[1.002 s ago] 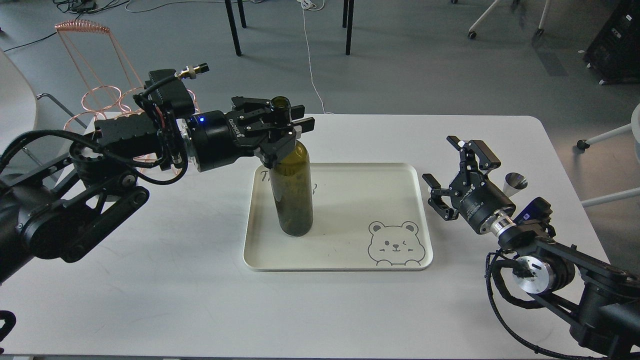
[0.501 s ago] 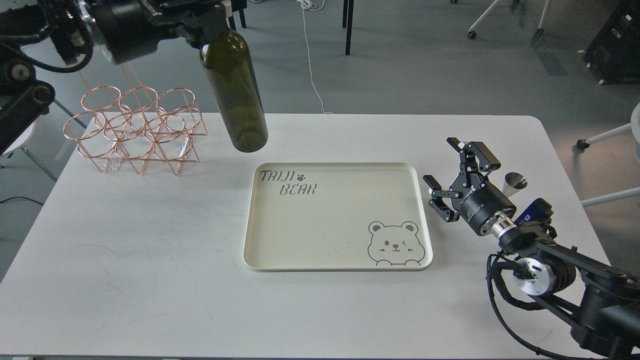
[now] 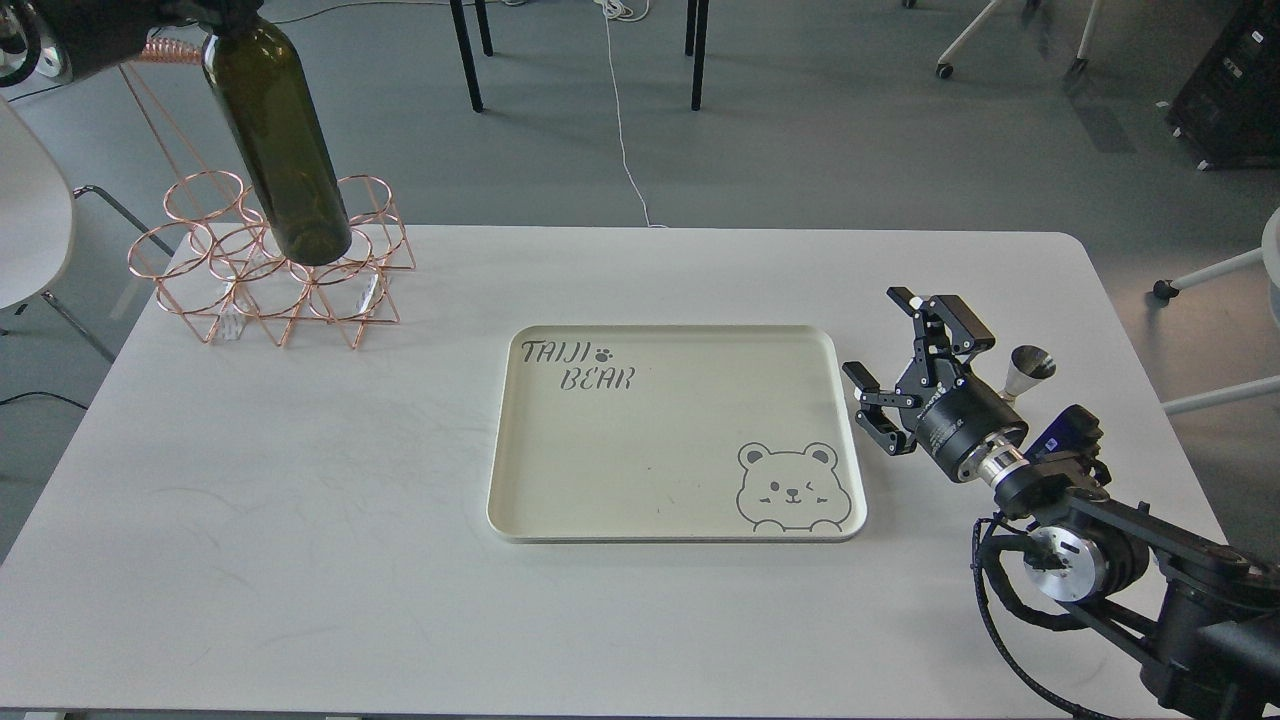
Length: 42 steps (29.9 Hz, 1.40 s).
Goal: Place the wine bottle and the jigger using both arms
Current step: 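Lower the bottle into a slot of the copper rack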
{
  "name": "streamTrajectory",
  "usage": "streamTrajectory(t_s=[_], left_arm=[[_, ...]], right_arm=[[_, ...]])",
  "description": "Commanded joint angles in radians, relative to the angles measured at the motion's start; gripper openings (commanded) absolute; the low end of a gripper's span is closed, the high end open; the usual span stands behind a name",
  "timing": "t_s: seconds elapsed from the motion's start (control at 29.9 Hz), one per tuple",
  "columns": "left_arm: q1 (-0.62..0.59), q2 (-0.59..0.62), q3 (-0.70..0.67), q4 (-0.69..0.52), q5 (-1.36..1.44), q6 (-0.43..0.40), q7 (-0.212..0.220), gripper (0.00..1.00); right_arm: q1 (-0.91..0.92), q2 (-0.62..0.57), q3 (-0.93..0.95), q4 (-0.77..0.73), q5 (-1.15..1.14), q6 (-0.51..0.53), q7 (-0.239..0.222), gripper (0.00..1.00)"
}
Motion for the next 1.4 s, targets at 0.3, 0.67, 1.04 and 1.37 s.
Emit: streamTrajectory(t_s=[0.3, 0.67, 1.04, 1.37], left_arm=[[0.006, -0.035, 0.019, 0.074, -0.004, 0.021, 0.0, 0.16], [0.0, -0.029, 0.044, 0.074, -0.006, 0.021, 0.0, 0.09], [0.002, -0.029, 0.062, 0.074, -0.007, 0.019, 0.0, 0.1], [0.011, -0.038, 0.065, 0.083, -0.009, 0.022, 0.0, 0.1]], right_arm=[[-0.008, -0.003, 0.004, 0.002, 0.002, 0.0, 0.0, 0.99], [-0.008, -0.003, 0.004, 0.002, 0.0, 0.0, 0.0, 0.99], [-0.011, -0.005, 0.004, 0.002, 0.002, 0.0, 0.0, 0.99], [-0.014, -0.005, 0.004, 0.003, 0.0, 0.0, 0.0, 0.99]])
